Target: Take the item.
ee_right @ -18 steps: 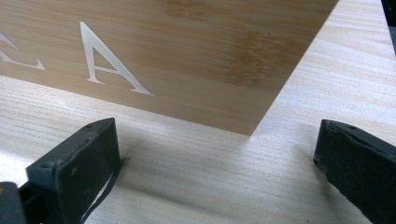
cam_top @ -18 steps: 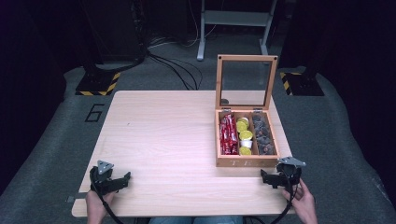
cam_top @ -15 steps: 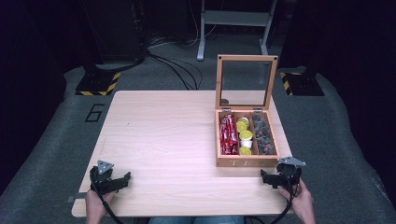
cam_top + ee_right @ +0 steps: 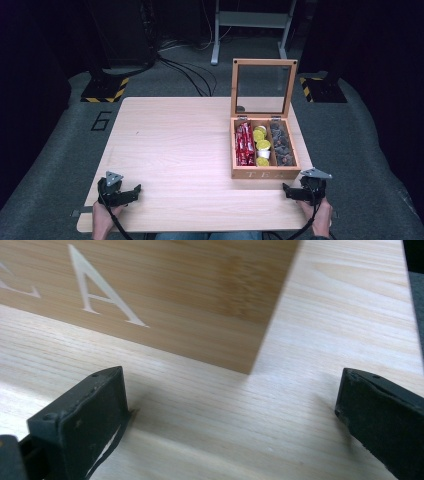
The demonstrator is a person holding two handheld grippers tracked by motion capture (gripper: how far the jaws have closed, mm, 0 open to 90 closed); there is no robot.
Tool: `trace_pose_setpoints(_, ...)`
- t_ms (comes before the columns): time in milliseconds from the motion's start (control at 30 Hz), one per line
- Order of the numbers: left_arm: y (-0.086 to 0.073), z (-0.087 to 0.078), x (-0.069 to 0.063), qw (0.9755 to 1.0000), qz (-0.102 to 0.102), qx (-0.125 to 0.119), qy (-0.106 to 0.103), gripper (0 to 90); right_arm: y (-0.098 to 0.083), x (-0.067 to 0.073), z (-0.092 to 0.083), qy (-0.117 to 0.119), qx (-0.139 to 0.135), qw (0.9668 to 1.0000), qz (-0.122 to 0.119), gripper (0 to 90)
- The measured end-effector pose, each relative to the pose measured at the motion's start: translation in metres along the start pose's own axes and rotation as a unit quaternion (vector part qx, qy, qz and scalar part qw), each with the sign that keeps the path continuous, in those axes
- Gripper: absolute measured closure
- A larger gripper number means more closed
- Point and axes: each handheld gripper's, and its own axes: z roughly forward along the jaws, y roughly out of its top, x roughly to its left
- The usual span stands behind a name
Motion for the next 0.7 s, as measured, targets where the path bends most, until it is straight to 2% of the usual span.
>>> trace_pose_setpoints(67,0.004,0.001,-0.004,0.9998,0.005,0.000,-0.017,12.0,-0.001,-0.001,-0.001,-0.006,0.001,1.0000,0.005,0.0)
trace_pose_setpoints(233,0.013,-0.002,-0.011,0.9994,0.014,-0.004,-0.031,9.8,-0.001,-0.001,-0.001,-0.006,0.003,1.0000,0.006,0.0)
trace_pose_setpoints(300,0.022,-0.005,-0.018,0.9987,0.027,-0.009,-0.042,9.3,0.000,-0.001,-0.001,-0.008,0.002,0.9999,0.006,0.0)
trace_pose_setpoints(700,0.049,-0.005,-0.039,0.9957,0.041,-0.023,-0.080,9.2,0.001,-0.001,0.000,-0.009,0.004,0.9999,0.009,0.0)
